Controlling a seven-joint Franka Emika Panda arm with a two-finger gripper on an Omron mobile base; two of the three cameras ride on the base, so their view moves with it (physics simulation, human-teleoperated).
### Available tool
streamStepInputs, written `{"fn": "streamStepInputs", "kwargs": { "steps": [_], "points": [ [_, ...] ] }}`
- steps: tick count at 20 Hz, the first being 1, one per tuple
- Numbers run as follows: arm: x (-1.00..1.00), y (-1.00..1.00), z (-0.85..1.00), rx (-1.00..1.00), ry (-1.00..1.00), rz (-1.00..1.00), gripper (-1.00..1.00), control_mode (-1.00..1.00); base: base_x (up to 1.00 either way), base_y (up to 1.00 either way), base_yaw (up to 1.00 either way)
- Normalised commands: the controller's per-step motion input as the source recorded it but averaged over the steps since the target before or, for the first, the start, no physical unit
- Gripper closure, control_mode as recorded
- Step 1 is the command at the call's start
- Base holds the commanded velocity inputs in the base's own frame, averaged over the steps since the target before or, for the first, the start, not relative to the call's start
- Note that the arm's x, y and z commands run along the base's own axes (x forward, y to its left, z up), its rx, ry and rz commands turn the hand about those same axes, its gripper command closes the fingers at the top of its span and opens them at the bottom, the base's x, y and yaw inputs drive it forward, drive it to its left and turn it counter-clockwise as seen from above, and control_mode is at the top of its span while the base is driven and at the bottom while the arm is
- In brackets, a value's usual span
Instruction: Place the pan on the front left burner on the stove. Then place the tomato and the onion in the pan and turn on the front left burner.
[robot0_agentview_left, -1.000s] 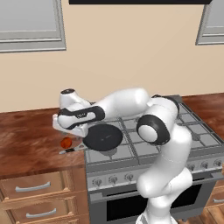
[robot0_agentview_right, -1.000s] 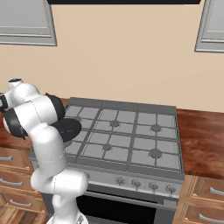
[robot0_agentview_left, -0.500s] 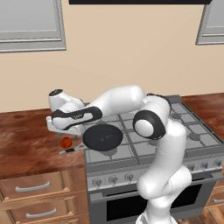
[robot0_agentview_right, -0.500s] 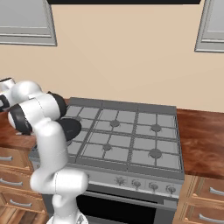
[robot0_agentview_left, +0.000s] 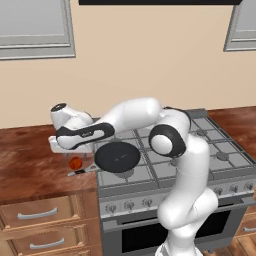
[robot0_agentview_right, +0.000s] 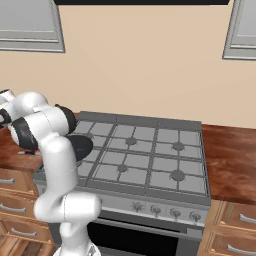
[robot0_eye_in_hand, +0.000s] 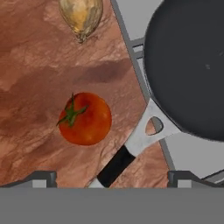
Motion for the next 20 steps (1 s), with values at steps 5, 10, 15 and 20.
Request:
{"fn": "streamStepInputs", "kwargs": {
  "steps": [5,10,15,20],
  "points": [
    [0.07,-0.01,-0.22,0.00,0.00,0.20,-1.00,-1.00,0.00,0.00,0.00],
    [0.11,-0.02,-0.17,0.00,-0.01,0.19,-1.00,-1.00,0.00,0.00,0.00],
    [0.31,0.00,-0.09,0.00,0.00,0.14,-1.00,-1.00,0.00,0.00,0.00],
    [0.36,0.00,-0.15,0.00,0.00,0.13,-1.00,-1.00,0.00,0.00,0.00]
  ]
}}
